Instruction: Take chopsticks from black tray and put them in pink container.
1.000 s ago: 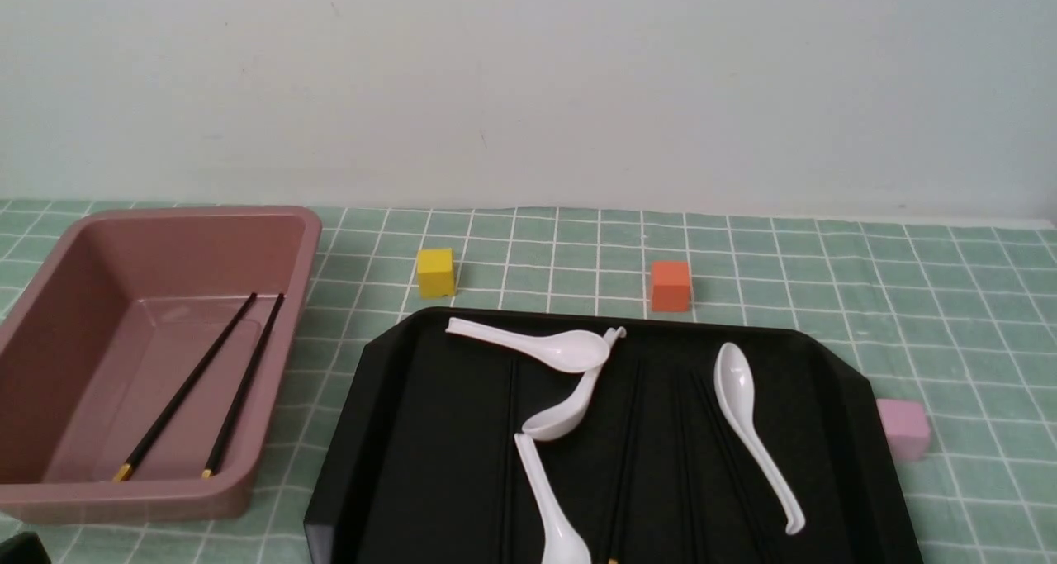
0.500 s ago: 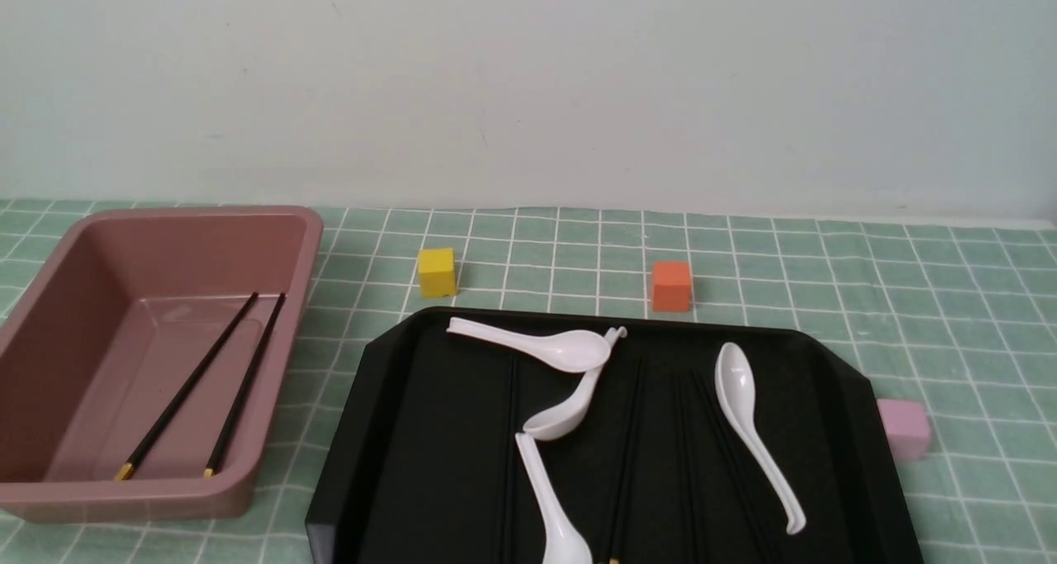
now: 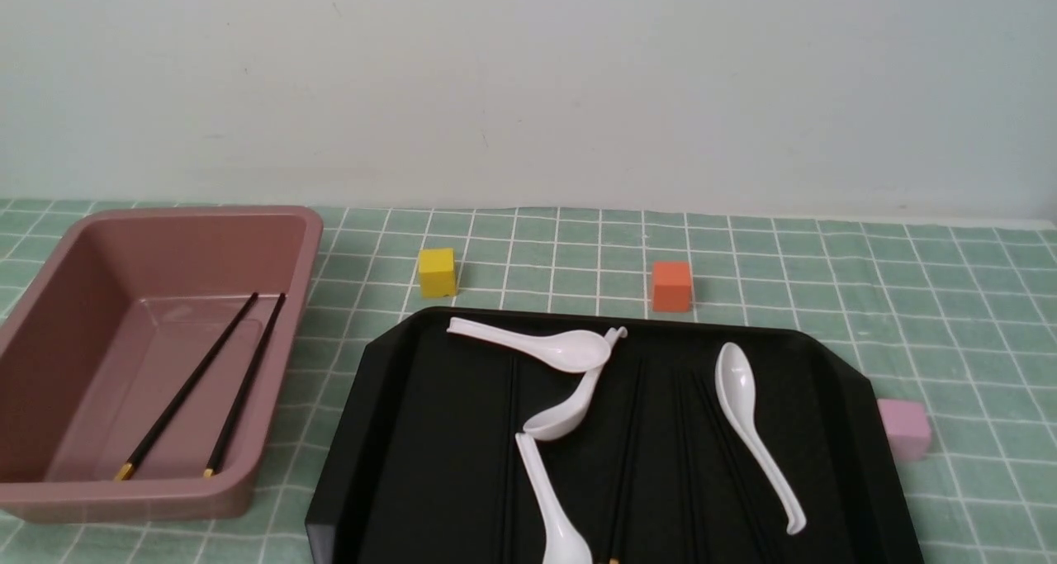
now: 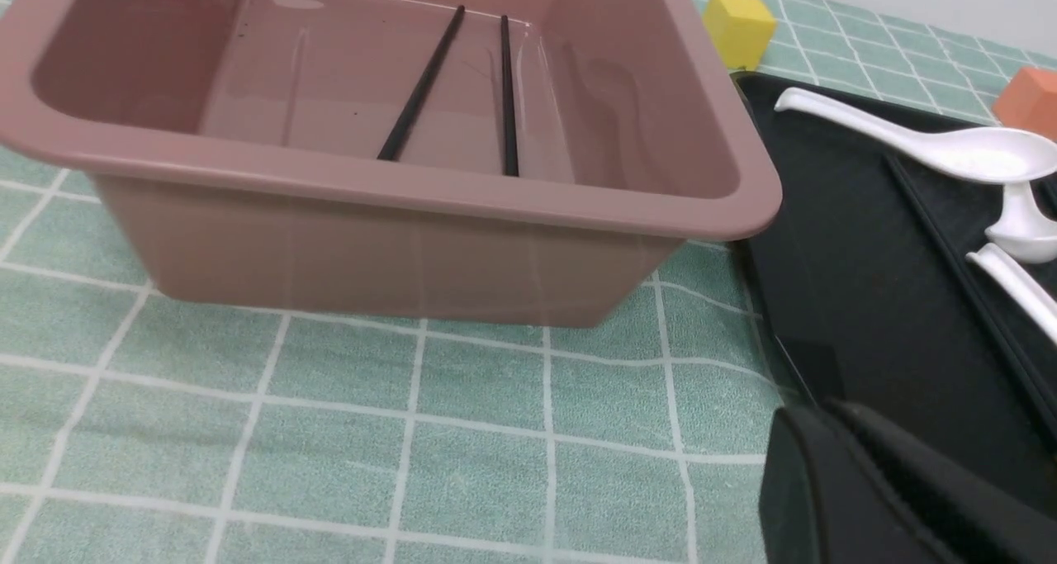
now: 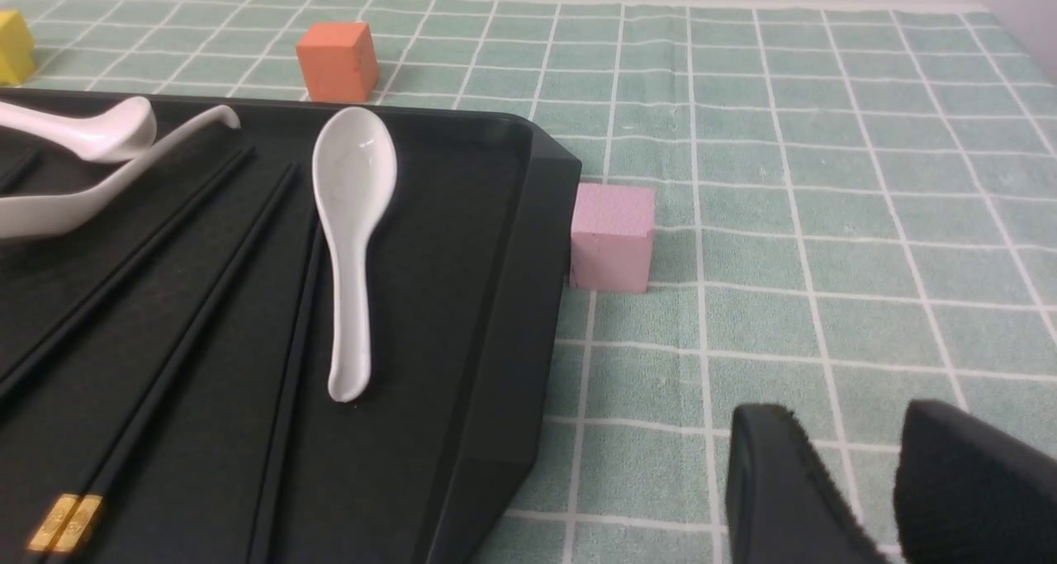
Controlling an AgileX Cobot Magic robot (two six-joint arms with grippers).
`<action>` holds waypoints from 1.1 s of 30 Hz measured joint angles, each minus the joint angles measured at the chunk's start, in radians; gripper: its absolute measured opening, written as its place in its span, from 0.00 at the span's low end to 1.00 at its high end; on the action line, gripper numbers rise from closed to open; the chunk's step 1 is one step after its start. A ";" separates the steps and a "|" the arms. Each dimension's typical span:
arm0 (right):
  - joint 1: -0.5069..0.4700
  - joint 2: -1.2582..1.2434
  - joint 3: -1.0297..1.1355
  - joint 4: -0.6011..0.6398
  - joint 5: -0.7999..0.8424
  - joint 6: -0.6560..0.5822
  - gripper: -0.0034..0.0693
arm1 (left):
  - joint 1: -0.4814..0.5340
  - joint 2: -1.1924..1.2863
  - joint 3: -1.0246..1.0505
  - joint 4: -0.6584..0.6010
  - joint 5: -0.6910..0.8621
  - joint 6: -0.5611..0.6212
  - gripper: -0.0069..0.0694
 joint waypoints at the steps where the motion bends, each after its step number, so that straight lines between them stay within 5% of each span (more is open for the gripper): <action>1: 0.000 0.000 0.000 0.000 0.000 0.000 0.38 | 0.000 0.000 0.000 0.000 0.000 0.000 0.10; 33: 0.000 0.000 0.000 0.000 0.000 0.000 0.38 | 0.000 0.000 0.000 0.000 0.000 0.000 0.14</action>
